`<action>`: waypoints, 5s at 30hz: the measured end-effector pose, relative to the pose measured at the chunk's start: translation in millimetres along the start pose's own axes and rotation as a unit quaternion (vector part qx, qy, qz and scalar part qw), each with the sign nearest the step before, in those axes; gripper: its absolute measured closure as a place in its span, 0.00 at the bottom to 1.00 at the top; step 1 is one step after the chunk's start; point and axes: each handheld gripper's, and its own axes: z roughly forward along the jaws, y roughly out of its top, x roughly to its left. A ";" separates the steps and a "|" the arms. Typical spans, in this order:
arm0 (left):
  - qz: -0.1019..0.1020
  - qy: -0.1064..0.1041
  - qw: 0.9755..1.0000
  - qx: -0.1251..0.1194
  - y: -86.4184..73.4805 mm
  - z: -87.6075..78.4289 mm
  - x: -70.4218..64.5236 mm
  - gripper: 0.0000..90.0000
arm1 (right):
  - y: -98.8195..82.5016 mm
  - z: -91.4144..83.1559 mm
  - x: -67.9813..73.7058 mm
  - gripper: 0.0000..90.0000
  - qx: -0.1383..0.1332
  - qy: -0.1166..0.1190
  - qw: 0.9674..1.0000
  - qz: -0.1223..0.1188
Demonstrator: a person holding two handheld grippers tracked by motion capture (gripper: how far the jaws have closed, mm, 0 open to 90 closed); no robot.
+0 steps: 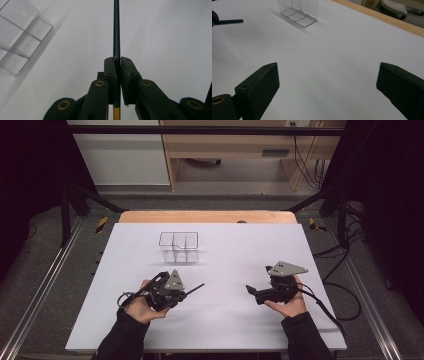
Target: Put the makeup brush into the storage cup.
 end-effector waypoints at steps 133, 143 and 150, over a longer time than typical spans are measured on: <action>0.094 -0.124 0.986 0.058 108.7 23.1 -9.1 0.92 | 49.5 23.4 93.0 0.81 0.101 0.019 0.871 -0.481; 0.095 -0.123 0.986 0.058 108.6 22.3 -8.9 0.92 | 48.9 23.9 94.6 0.89 0.105 0.026 0.864 -0.491; 0.098 -0.123 0.986 0.054 108.1 21.4 -9.8 0.92 | 47.3 24.9 95.5 0.94 0.114 0.035 0.860 -0.496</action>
